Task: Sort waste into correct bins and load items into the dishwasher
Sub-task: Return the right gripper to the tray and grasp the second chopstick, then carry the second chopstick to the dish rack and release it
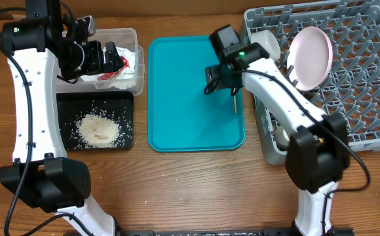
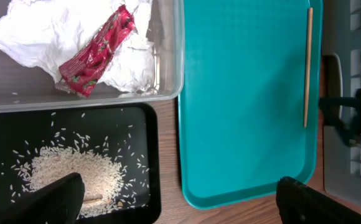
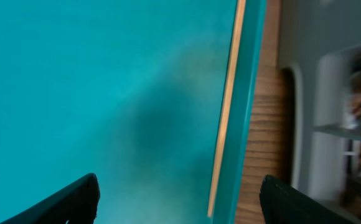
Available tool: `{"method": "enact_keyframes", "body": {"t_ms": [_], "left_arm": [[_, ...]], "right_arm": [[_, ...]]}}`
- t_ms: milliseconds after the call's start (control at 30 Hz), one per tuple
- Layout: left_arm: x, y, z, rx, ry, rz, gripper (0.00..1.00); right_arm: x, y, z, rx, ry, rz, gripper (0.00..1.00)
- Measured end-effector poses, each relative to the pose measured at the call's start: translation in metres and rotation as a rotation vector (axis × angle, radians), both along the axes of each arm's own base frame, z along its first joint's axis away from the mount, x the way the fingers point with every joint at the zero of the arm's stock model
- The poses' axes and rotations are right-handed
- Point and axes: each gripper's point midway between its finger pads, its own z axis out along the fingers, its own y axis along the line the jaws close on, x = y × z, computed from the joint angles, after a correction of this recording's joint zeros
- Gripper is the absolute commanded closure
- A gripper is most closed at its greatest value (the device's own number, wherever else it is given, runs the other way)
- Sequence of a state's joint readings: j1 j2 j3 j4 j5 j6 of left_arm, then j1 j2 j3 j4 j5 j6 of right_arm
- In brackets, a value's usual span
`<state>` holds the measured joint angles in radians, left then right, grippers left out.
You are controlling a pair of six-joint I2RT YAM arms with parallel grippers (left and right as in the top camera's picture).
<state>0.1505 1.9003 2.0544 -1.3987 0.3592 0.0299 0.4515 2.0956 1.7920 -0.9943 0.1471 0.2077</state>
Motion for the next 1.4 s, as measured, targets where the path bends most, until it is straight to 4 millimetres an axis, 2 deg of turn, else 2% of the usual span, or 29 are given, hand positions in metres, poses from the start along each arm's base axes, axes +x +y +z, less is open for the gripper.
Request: {"method": "enact_keyframes", "body": {"t_ms": [167, 433, 700, 1233, 1300, 1400], "left_arm": [[0.000, 0.000, 0.000, 0.000, 0.000, 0.000, 0.00], [0.000, 0.000, 0.000, 0.000, 0.000, 0.000, 0.00], [0.000, 0.000, 0.000, 0.000, 0.000, 0.000, 0.00], [0.000, 0.000, 0.000, 0.000, 0.000, 0.000, 0.00], [0.000, 0.000, 0.000, 0.000, 0.000, 0.000, 0.00], [0.000, 0.000, 0.000, 0.000, 0.000, 0.000, 0.00]], "right_arm": [[-0.001, -0.001, -0.033, -0.037, 0.058, 0.012, 0.19], [0.008, 0.001, -0.043, -0.040, 0.040, 0.020, 0.21], [0.005, -0.001, -0.076, -0.067, 0.098, 0.019, 0.21], [0.008, -0.017, -0.080, 0.056, 0.166, -0.026, 0.23], [0.006, -0.019, -0.080, 0.059, 0.176, -0.029, 0.25], [0.004, -0.019, -0.081, 0.059, 0.188, -0.028, 0.39]]}}
